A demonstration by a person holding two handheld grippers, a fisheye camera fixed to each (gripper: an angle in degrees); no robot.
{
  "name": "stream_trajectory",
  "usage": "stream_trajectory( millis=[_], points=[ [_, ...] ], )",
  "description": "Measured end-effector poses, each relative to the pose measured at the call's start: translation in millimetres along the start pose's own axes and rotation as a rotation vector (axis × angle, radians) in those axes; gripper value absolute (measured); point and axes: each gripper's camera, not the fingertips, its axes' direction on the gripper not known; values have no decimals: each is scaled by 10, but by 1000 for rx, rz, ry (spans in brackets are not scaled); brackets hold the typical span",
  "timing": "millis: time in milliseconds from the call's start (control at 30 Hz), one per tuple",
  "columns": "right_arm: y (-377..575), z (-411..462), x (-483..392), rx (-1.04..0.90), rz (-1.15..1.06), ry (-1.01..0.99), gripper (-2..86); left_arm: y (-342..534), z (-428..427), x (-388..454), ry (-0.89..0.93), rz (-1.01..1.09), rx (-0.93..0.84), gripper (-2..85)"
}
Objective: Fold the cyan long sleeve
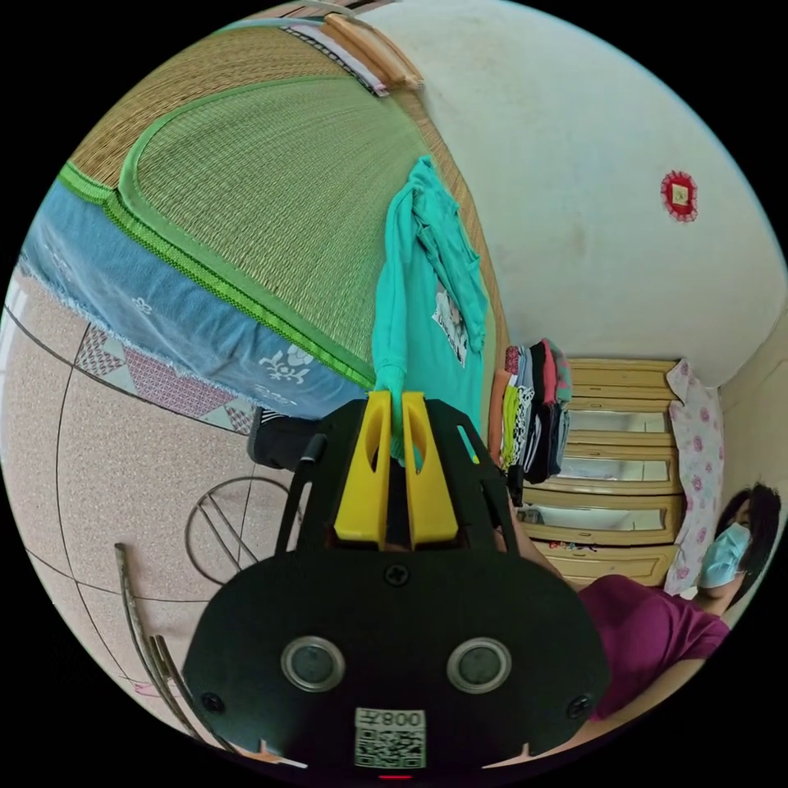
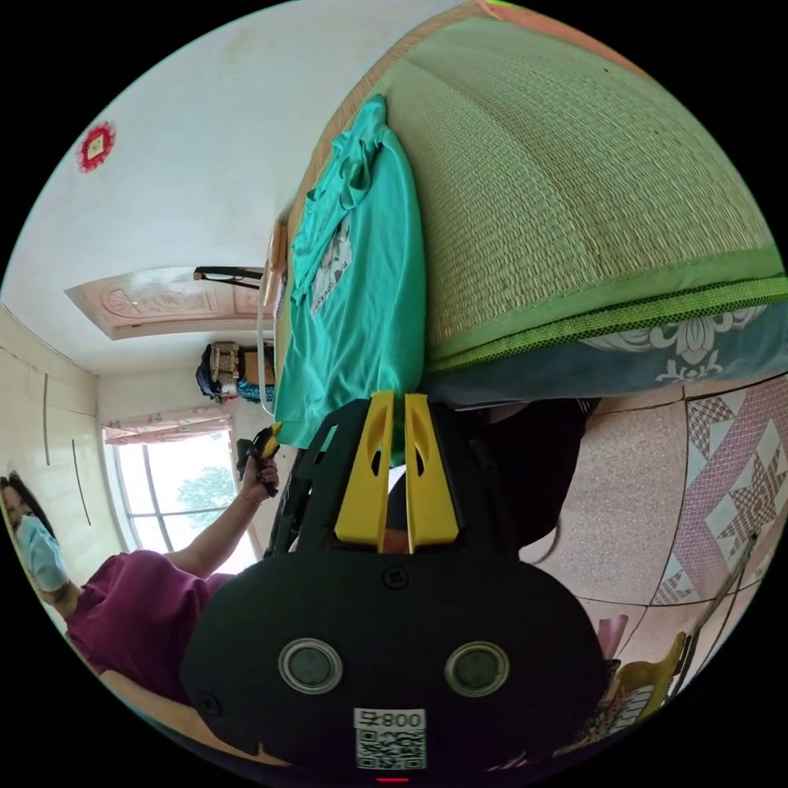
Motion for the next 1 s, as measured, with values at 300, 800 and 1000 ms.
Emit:
stream_trajectory(
  millis=[300,800,1000],
  points=[
    [332,-720,-249,64,-64,-129,15,179,-467,-36,168,18,59,20],
    [1225,-1784,-764,114,-200,-235,14,770,-1375,-307,357,63,113,19],
    [1693,-2076,-804,126,-207,-255,14,1009,-1679,-420,387,85,105,18]
  ],
)
